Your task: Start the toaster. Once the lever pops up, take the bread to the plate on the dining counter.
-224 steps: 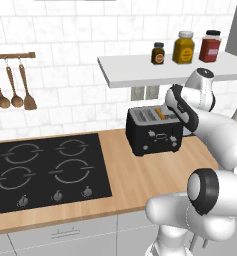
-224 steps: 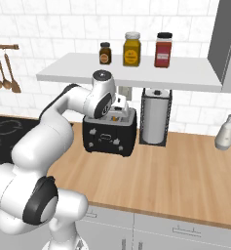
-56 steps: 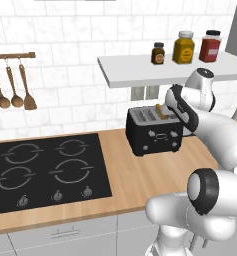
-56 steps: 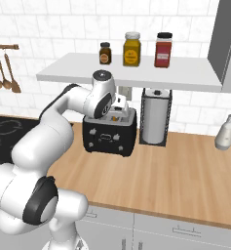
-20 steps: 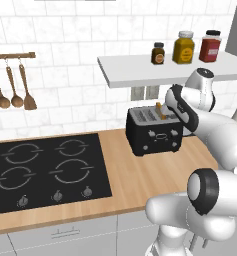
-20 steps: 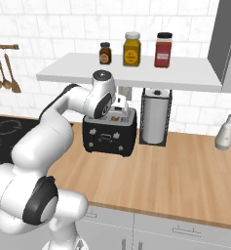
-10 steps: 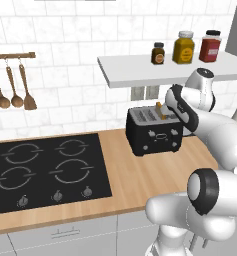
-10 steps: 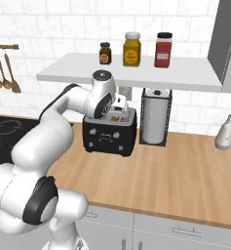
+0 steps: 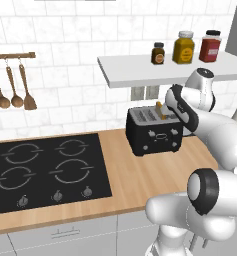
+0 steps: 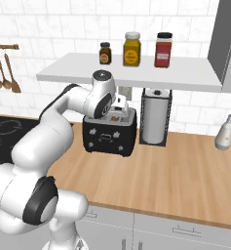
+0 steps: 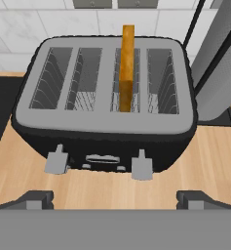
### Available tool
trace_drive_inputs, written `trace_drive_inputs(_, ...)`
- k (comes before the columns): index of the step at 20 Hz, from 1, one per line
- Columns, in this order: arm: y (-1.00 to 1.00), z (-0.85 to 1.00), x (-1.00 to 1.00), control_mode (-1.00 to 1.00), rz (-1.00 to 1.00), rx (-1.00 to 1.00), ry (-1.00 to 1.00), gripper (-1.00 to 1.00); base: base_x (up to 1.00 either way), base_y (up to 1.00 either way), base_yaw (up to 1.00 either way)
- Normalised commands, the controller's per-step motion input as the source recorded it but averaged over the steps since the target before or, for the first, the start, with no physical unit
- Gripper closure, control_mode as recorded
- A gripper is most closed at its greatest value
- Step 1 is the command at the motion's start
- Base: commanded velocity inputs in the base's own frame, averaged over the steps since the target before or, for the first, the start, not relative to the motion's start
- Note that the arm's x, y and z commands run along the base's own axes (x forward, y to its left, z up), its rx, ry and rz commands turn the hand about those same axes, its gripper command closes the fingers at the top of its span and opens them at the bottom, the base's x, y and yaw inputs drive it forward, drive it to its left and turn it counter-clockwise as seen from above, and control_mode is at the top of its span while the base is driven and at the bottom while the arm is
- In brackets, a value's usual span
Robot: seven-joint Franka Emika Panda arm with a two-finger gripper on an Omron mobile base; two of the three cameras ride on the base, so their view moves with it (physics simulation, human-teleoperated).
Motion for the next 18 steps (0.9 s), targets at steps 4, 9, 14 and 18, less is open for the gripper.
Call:
trace_drive_inputs(4,0.0,0.0,0.0,-1.0,0.0,0.0,0.0,-1.0,0.0,0.0,0.0)
trace_drive_inputs(9,0.0,0.0,0.0,-1.0,0.0,0.0,0.0,-1.0,0.0,0.0,0.0)
trace_drive_inputs(14,0.0,0.0,0.0,-1.0,0.0,0.0,0.0,-1.0,0.0,0.0,0.0)
trace_drive_inputs(18,0.0,0.0,0.0,-1.0,0.0,0.0,0.0,-1.0,0.0,0.0,0.0)
